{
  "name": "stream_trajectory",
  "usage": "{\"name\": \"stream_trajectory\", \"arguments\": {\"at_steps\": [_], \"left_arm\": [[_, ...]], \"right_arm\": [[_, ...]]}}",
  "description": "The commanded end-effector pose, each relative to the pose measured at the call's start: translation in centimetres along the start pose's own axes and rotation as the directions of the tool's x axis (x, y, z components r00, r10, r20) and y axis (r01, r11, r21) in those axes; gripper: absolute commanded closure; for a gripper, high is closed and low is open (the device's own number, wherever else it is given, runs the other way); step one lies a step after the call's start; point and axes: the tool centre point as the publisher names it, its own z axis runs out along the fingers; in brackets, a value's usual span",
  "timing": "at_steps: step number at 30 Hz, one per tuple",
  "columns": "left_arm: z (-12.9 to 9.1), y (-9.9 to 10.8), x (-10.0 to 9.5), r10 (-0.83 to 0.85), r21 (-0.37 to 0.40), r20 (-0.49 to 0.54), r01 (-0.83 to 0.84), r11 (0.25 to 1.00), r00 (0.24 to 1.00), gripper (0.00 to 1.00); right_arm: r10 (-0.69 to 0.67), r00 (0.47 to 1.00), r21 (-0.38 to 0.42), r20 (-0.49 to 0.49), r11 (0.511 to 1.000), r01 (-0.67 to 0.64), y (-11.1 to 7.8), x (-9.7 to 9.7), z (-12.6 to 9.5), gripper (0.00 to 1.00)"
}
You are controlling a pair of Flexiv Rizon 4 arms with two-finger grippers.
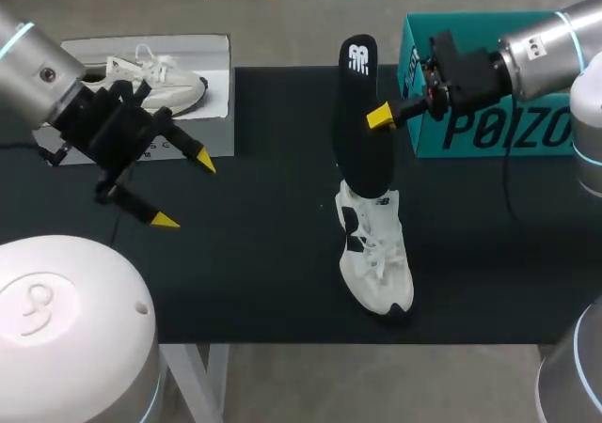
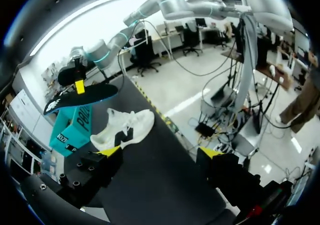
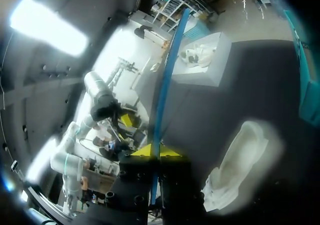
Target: Take the shoe out of the shoebox, open the shoe tongue, remove and reinsert the insole, then place the shoe into the shoebox
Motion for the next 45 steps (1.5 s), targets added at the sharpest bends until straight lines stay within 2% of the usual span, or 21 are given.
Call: {"name": "stream_trajectory", "arguments": {"at_steps": [1,8,9,10,26,32,34,45], "left_arm": [[-1.0,0.3,1.2,-0.022,-0.008,0.000,0.022,1.000,1.000,0.00],[-1.3,1.2,2.1,-0.093,-0.033,-0.019,0.092,0.995,0.995,0.00],[-1.3,1.3,2.0,-0.094,-0.015,0.000,0.094,0.995,0.996,0.00],[-1.4,1.3,1.9,-0.101,-0.028,0.010,0.102,0.994,0.995,0.00],[-1.4,1.3,1.9,-0.101,-0.028,0.010,0.102,0.994,0.995,0.00],[-1.4,1.3,1.9,-0.101,-0.028,0.010,0.102,0.994,0.995,0.00],[-1.4,1.3,1.9,-0.101,-0.028,0.010,0.102,0.994,0.995,0.00],[-1.4,1.3,1.9,-0.101,-0.028,0.010,0.102,0.994,0.995,0.00]], "right_arm": [[0.001,1.000,-0.001,0.000,1.000,-0.001,0.0,0.0,0.1,1.00],[0.001,1.000,-0.001,0.000,1.000,-0.001,0.0,0.0,0.1,1.00],[0.001,1.000,-0.001,0.000,1.000,-0.001,0.0,0.0,0.1,1.00],[0.001,1.000,-0.001,0.000,1.000,-0.001,0.0,0.0,0.1,1.00],[0.001,1.000,-0.001,0.000,1.000,-0.001,0.0,0.0,0.1,1.00],[-0.065,0.998,-0.005,0.010,0.998,0.065,1.8,-2.6,-0.2,1.00],[-0.079,0.997,-0.012,-0.014,0.997,0.079,2.4,-3.5,-0.4,1.00],[-0.072,0.997,-0.024,0.010,0.997,0.072,5.8,-8.4,-1.0,1.00]]}}
